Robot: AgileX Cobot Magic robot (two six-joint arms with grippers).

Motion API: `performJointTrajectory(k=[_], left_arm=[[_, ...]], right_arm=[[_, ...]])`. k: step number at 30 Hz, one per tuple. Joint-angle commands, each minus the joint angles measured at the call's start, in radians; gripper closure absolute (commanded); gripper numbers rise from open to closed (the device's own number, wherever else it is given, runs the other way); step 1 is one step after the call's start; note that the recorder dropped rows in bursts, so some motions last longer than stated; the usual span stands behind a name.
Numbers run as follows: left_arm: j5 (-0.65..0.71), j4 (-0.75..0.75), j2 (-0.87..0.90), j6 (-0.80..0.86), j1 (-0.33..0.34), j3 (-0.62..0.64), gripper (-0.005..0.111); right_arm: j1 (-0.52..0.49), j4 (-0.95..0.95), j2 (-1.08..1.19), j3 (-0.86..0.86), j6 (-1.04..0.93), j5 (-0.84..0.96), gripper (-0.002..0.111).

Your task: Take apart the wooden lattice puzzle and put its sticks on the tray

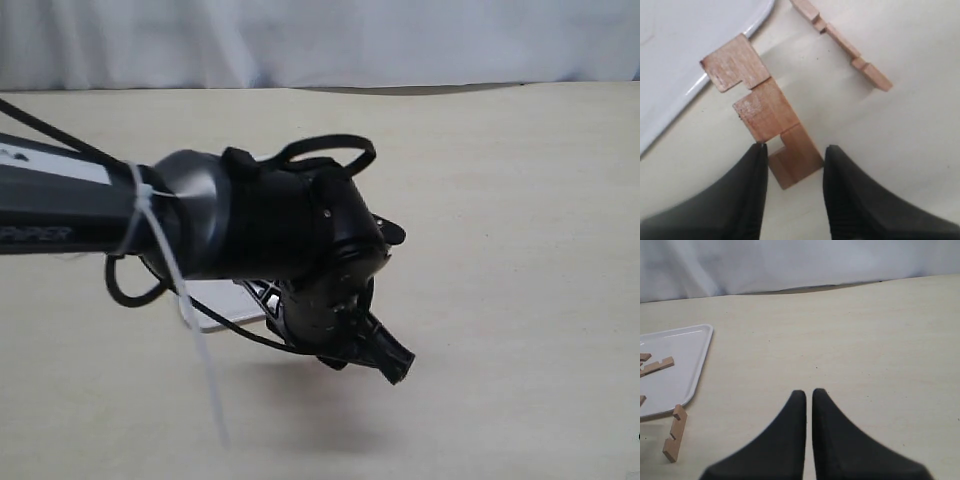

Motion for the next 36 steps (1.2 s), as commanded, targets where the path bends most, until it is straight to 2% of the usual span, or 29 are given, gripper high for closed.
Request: performJointTrajectory(k=[1,6,18,21,28,31,36], left_arm=[[0.073,0.031,-0.078,0.100,0.005,0.000,0.107],[0.068,0.117,-0.107,0.100,0.069,0.000,0.107],[-0.165,0.098,-0.049,0.174,0.370,0.000,0.107],[-0.203,0.093,-0.001,0.174,0.418,0.000,0.107],[-0.288,0.041,0.067,0.292,0.421,0.000,0.106],[-0.298,0.041,0.069,0.309,0.421,0.000,0.095],[-0.263,0.041,0.069,0.309,0.421,0.000,0.059]], right_arm=[[-0.004,-0.001,0.008,0.004,0.001,-0.013,0.104],[-0.004,-0.001,0.008,0.004,0.001,-0.013,0.104],[-0.004,-0.001,0.008,0.004,0.001,-0.013,0.104],[-0.004,-0.001,0.008,0.004,0.001,-0.013,0.104],[-0.004,-0.001,0.008,0.004,0.001,-0.013,0.104],[-0.004,-0.001,0.008,0.004,0.001,-0.013,0.104],[-0.004,-0.001,0.008,0.004,0.001,-0.013,0.104]])
